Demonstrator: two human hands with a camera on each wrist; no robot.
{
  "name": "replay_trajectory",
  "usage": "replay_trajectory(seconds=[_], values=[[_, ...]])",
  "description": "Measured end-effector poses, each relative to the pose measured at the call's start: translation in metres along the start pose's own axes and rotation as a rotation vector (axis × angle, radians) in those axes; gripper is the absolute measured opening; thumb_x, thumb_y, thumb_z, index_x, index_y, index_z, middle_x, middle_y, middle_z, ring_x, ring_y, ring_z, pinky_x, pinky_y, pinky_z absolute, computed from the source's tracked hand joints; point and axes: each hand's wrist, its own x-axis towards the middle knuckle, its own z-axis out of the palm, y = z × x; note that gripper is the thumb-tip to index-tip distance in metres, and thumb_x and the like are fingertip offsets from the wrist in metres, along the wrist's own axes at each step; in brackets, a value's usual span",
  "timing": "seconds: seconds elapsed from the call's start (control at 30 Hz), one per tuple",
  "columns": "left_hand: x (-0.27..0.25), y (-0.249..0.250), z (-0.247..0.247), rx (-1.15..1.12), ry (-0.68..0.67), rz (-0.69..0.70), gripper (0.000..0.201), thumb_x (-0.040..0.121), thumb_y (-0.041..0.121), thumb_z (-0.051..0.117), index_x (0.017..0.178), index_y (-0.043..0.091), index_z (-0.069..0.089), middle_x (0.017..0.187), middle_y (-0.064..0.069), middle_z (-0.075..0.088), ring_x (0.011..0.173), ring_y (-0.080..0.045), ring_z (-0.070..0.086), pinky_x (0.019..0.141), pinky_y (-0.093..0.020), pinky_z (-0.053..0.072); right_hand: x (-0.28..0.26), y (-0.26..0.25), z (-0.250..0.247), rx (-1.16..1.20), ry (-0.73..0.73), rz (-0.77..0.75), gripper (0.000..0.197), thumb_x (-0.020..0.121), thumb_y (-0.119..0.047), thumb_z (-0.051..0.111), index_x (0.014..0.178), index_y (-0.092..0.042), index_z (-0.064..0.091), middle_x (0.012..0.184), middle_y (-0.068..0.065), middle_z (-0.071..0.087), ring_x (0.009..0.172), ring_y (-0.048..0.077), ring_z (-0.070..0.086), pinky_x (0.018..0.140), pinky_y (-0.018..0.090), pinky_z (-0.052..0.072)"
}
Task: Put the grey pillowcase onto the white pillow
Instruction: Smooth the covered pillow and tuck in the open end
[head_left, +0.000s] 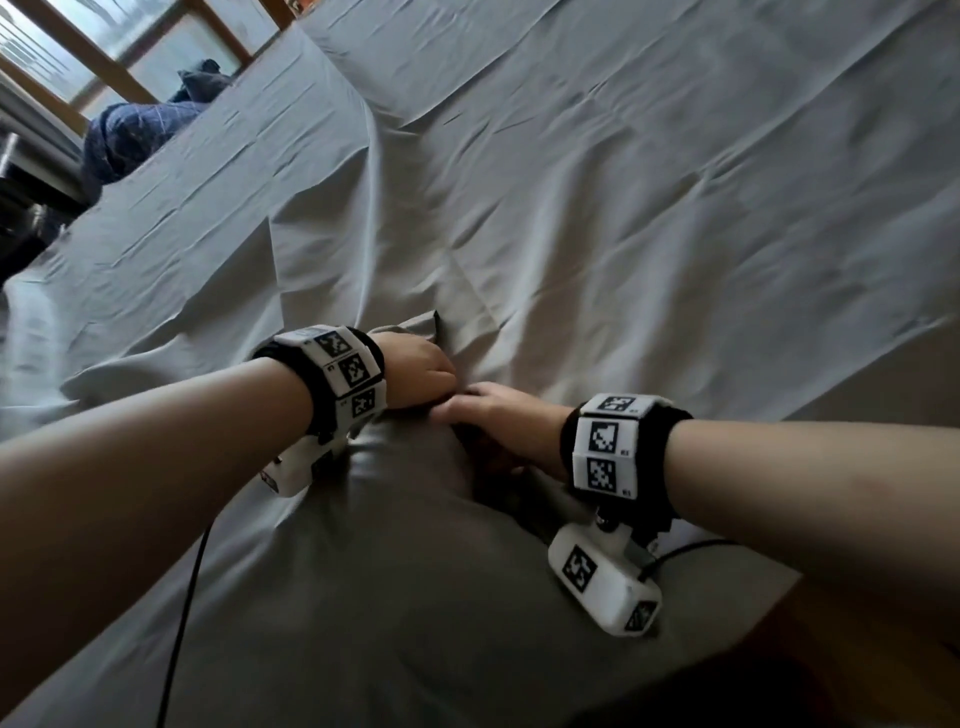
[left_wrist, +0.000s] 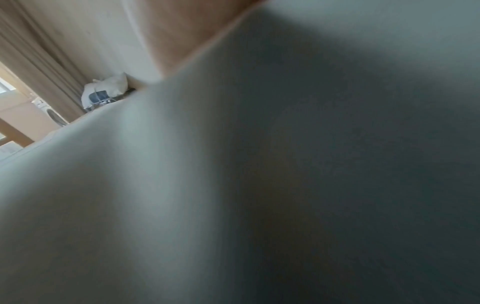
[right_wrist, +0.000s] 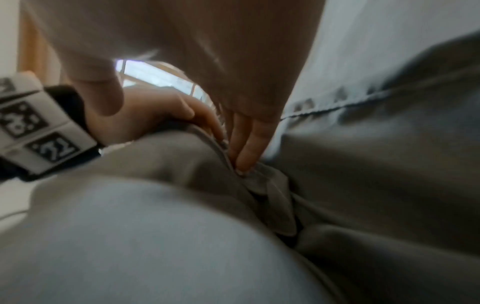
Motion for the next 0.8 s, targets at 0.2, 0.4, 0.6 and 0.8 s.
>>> replay_trajectory(seconds=[0.2, 0.4, 0.6, 0.8], values=[[-0.001, -0.020, 0.004, -0.037, 0.106, -0.048, 0.054, 0.070, 0.055, 0.029, 0.092, 0.025, 0.069, 0.101, 0.005, 0.067, 0.106, -0.018, 0.056, 0.100, -0.036, 0.041, -0.005, -0.006, -0.003, -0.048, 0.065, 0.244, 0.032, 0.090, -0.032, 0.043, 0.095, -0.007, 0.062, 0.076, 0.012, 0.062, 0.055, 0.027, 0.063, 0.055, 0.035, 0.055], [-0.012, -0.021, 0.011, -0.258, 0.239, 0.106, 0.055, 0.069, 0.057, 0.036, 0.094, 0.026, 0.074, 0.098, 0.009, 0.068, 0.098, -0.013, 0.057, 0.100, -0.034, 0.040, 0.004, -0.013, -0.014, -0.833, 0.420, 0.010, 0.022, 0.077, -0.021, 0.065, 0.097, -0.012, 0.068, 0.099, 0.009, 0.069, 0.096, 0.027, 0.067, 0.083, 0.032, 0.056], [-0.018, -0.007, 0.017, -0.207, 0.191, 0.012, 0.046, 0.074, 0.051, 0.037, 0.102, 0.034, 0.071, 0.106, 0.014, 0.070, 0.107, -0.011, 0.057, 0.110, -0.034, 0.028, 0.011, -0.015, -0.004, -0.988, 0.317, 0.054, 0.023, 0.078, -0.028, 0.065, 0.066, -0.011, 0.054, 0.083, 0.009, 0.066, 0.068, 0.027, 0.057, 0.062, 0.025, 0.044], [-0.016, 0.007, 0.018, 0.139, 0.026, -0.102, 0.051, 0.094, 0.051, 0.028, 0.110, 0.027, 0.070, 0.120, 0.008, 0.066, 0.123, -0.017, 0.049, 0.116, -0.045, 0.015, -0.004, -0.038, -0.026, -0.794, 0.487, 0.033, 0.012, 0.083, -0.023, 0.059, 0.081, -0.011, 0.062, 0.090, 0.012, 0.061, 0.088, 0.029, 0.060, 0.067, 0.025, 0.040]])
